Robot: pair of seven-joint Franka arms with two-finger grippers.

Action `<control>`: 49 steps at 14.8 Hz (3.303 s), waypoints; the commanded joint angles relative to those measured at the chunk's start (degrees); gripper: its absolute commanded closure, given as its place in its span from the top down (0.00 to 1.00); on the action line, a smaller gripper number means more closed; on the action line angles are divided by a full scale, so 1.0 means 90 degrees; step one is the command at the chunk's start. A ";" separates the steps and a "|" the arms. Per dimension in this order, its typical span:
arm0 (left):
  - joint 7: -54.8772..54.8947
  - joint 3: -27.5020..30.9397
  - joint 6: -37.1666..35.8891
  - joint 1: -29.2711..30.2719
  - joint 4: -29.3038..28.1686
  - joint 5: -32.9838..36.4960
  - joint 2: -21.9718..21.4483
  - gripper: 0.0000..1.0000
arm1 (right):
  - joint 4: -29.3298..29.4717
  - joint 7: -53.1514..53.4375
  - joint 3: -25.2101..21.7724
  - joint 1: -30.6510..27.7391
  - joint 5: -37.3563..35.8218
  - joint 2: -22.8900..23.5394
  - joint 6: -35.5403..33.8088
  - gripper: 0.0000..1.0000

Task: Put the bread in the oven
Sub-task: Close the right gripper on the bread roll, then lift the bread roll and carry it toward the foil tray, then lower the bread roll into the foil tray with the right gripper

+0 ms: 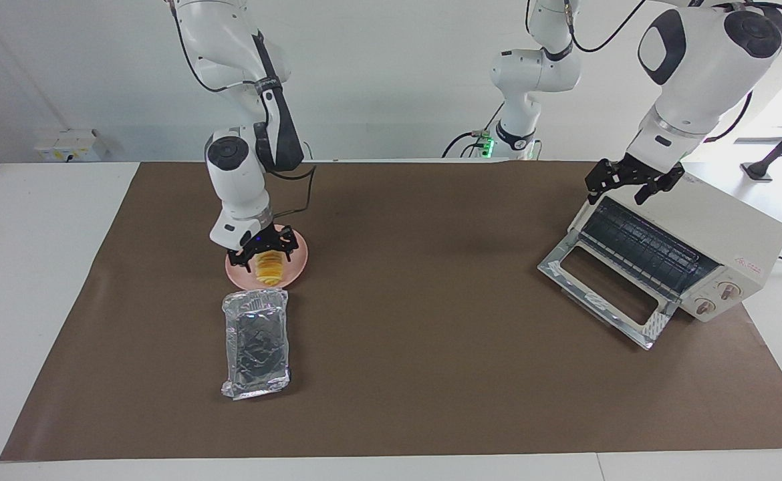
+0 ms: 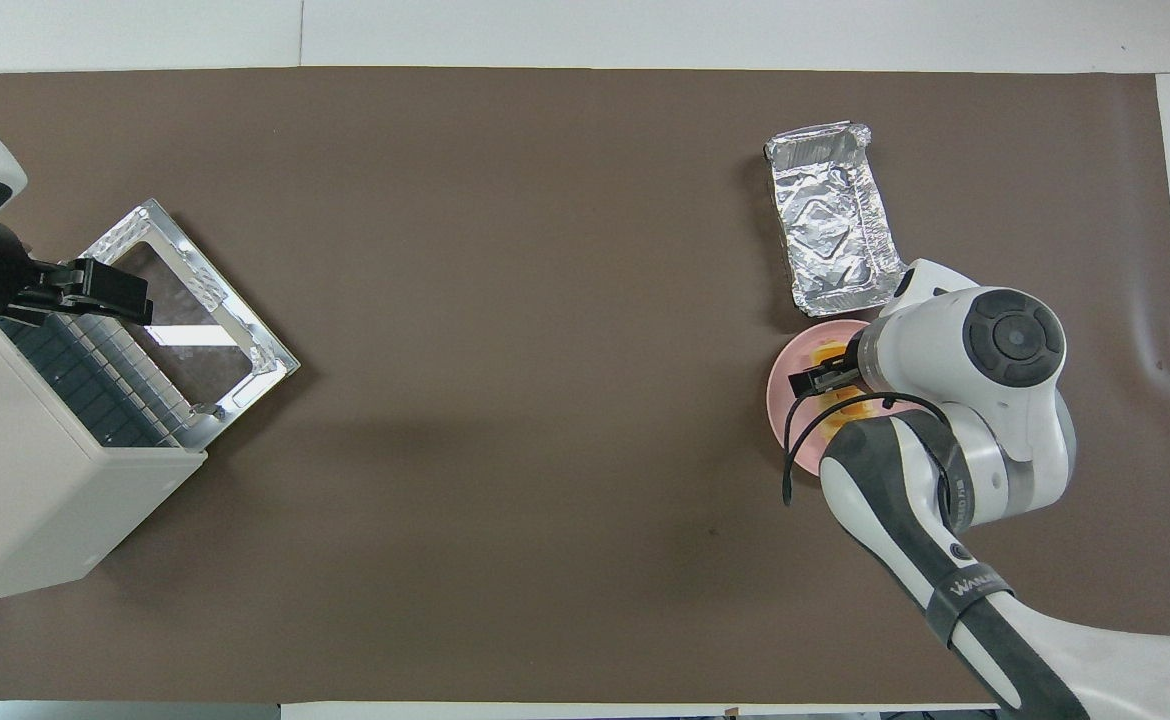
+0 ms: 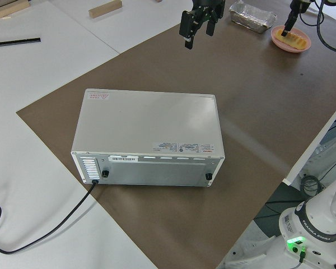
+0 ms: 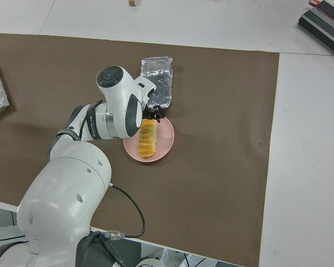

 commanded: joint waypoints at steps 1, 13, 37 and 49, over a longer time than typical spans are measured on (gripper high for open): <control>0.0086 0.0029 -0.0029 -0.0009 -0.0099 -0.0023 -0.0120 1.00 | -0.0013 0.0044 -0.0001 -0.0017 -0.0076 0.0193 0.0209 1.00; 0.0086 0.0029 -0.0029 -0.0009 -0.0099 -0.0023 -0.0120 1.00 | 0.0026 0.0444 -0.0001 0.0051 -0.0076 0.0184 0.0034 0.14; 0.0086 0.0029 -0.0029 -0.0009 -0.0099 -0.0023 -0.0120 1.00 | 0.5782 0.0483 -0.0060 -0.0476 0.0462 0.2787 -0.2798 0.00; 0.0086 0.0029 -0.0029 -0.0009 -0.0099 -0.0023 -0.0120 1.00 | 0.6413 0.0512 -0.0187 -0.0428 0.0559 0.3963 -0.1881 0.00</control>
